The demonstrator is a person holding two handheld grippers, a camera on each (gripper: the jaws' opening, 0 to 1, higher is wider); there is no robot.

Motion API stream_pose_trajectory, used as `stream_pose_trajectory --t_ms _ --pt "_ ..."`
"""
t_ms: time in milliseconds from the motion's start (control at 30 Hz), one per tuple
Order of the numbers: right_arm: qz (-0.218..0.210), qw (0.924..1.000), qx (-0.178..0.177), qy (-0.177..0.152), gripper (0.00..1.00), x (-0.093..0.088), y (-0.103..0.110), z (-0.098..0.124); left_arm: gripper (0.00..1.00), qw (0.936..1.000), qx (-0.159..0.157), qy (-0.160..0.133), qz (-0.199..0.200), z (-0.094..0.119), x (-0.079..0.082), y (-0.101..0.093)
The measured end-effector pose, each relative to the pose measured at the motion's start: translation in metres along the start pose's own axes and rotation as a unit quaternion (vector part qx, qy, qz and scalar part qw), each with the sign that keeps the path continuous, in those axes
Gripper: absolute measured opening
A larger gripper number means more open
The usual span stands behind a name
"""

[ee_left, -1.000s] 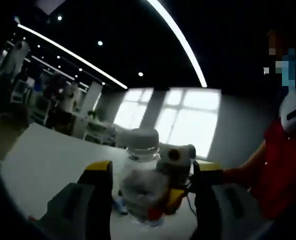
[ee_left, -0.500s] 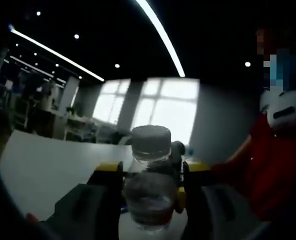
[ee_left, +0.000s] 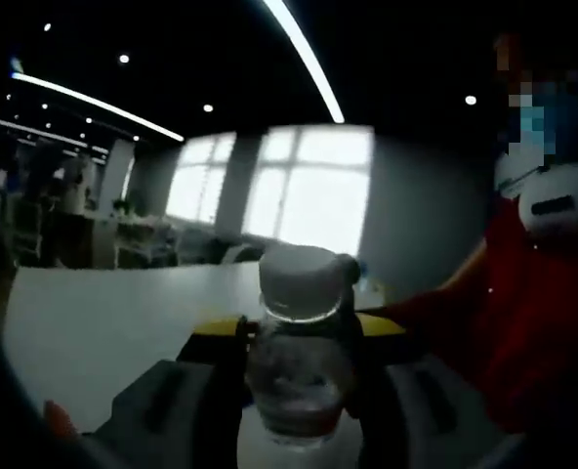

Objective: Arrange the tabletop items into an orderly group along one side of the table until the central work area is clear of visible clutter.

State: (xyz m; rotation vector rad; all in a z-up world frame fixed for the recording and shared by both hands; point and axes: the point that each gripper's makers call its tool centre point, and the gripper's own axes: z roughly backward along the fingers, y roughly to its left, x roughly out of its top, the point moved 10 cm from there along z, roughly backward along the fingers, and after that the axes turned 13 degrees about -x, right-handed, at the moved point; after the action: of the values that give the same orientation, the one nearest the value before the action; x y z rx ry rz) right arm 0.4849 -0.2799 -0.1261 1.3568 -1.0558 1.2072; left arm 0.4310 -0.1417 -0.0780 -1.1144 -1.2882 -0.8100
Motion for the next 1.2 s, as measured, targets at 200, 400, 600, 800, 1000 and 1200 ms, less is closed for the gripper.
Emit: stream_pose_trajectory --t_ms 200,400,600,800,1000,1200 --pt "0.033 0.998 -0.014 0.052 0.38 -0.006 -0.01 -0.004 0.4 0.9987 -0.009 0.05 -0.007 -0.003 -0.006 0.013" --pt "0.071 0.9913 -0.027 0.108 0.39 -0.013 -0.023 -0.01 0.4 0.995 -0.009 0.098 -0.019 -0.004 -0.013 0.027" --pt "0.116 0.9795 -0.039 0.16 0.39 -0.024 -0.045 -0.022 0.4 0.9878 0.002 0.151 -0.036 -0.005 -0.023 0.05" --pt "0.129 0.9752 -0.055 0.171 0.39 -0.036 -0.072 -0.03 0.4 0.9865 -0.004 0.16 -0.035 0.0 -0.033 0.081" --pt "0.134 0.9719 -0.069 0.18 0.39 -0.051 -0.096 -0.03 0.4 0.9859 -0.017 0.163 -0.031 -0.001 -0.046 0.108" --pt "0.146 0.968 -0.083 0.187 0.38 -0.069 -0.122 -0.03 0.4 0.9865 -0.035 0.155 -0.037 -0.003 -0.065 0.136"
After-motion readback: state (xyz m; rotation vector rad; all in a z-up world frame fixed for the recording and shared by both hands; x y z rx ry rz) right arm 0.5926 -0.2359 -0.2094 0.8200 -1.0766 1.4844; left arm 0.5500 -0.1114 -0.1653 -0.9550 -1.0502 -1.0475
